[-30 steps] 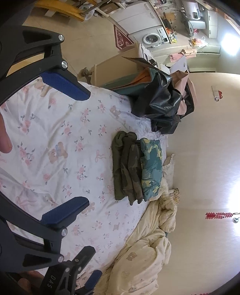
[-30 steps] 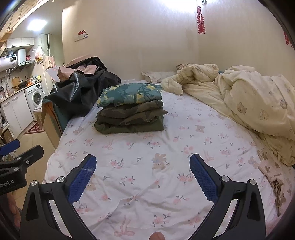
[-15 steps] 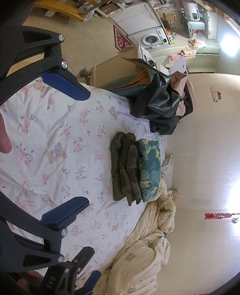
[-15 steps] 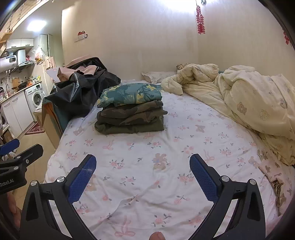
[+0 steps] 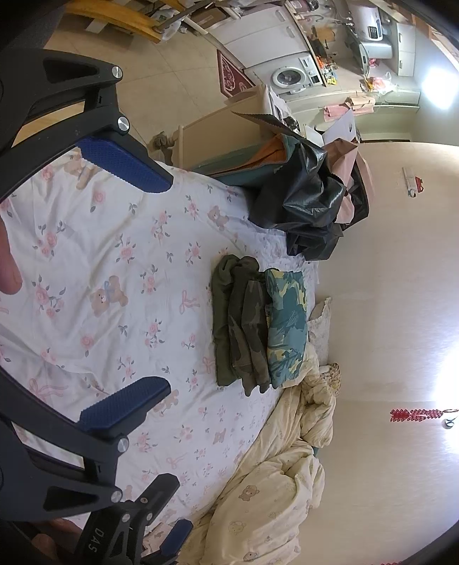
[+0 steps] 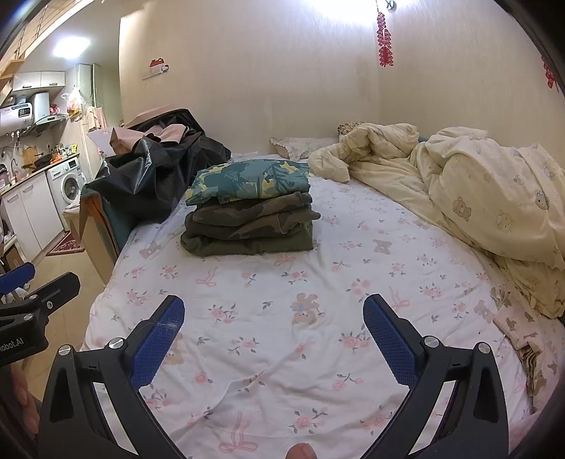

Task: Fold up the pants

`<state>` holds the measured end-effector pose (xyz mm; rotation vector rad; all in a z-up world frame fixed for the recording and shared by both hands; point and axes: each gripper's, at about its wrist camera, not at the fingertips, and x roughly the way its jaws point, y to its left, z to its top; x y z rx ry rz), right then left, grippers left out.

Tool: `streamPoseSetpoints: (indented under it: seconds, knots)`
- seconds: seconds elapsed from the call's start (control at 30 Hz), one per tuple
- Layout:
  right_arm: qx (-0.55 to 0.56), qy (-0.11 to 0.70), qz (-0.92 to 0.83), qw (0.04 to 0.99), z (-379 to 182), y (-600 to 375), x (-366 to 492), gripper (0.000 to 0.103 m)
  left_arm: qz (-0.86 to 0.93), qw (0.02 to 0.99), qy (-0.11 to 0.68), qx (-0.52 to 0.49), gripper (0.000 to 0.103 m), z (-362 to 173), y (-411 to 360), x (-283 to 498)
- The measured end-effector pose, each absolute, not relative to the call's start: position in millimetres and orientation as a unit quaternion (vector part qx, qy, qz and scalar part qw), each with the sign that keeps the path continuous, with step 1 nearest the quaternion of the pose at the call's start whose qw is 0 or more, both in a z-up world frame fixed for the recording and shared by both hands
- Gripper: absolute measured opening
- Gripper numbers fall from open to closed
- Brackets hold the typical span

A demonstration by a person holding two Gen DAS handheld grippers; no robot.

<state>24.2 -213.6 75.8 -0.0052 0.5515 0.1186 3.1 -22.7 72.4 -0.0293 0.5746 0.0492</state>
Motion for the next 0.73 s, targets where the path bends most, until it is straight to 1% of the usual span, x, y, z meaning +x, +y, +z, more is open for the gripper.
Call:
streamPoseSetpoints:
  seconds: [0.73]
  knots:
    - [-0.006,0.276,0.06,0.959,75.6,-215.5,23.9,0.103,0.023,0.957,0.29,-0.013,0.103,72.9,-20.2,3.4]
